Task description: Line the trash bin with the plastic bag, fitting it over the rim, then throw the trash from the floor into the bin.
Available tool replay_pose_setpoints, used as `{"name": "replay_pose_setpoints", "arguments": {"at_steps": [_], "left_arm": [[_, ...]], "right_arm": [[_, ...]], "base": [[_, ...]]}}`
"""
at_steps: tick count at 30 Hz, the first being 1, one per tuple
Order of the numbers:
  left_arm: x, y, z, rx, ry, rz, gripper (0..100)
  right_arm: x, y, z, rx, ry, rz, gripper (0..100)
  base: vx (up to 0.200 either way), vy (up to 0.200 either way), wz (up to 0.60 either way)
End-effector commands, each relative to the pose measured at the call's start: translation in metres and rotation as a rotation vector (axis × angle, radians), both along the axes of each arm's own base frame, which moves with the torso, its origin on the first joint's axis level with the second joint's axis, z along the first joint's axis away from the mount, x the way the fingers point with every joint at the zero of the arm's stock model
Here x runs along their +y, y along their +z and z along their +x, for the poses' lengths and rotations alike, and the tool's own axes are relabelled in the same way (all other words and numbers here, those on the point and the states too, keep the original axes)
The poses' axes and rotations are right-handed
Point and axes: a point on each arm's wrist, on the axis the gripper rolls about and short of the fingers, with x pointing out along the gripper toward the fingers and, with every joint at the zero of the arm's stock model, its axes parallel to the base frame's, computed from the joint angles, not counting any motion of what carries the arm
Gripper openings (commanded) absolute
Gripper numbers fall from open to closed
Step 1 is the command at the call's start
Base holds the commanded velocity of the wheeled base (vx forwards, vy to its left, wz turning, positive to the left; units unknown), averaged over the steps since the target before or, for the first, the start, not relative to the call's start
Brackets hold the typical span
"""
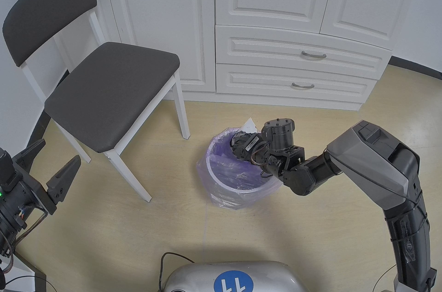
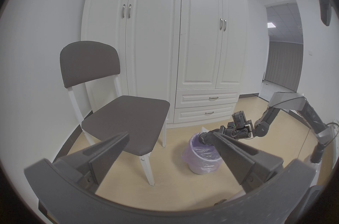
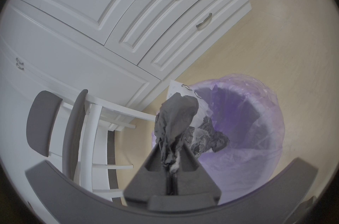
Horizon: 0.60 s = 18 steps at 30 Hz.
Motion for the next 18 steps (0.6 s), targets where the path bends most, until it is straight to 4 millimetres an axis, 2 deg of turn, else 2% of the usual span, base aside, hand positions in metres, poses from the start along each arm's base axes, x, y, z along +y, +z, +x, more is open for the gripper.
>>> {"name": "replay_pose_setpoints", "arguments": {"at_steps": [1, 10, 16, 18], "left_arm": [[0.000, 0.000, 0.000, -0.001, 0.003, -0.001, 100], [0.001, 0.003, -0.004, -0.024, 0.000, -0.005, 100], [0.001, 0.003, -0.005, -0.029, -0.001, -0.004, 100], [0.001, 0.004, -0.005, -0.030, -0.001, -0.004, 100]], "right_arm": [[0.010, -0.001, -0.016, 0.020, 0.034, -0.013, 0], [0.037, -0.008, -0.053, 0.066, 0.122, -0.044, 0], [0.043, -0.017, -0.066, 0.104, 0.152, -0.073, 0], [0.042, -0.012, -0.067, 0.098, 0.153, -0.073, 0]], "base": [[0.000, 0.000, 0.00], [0.000, 0.000, 0.00], [0.000, 0.000, 0.00], [0.000, 0.000, 0.00]]}}
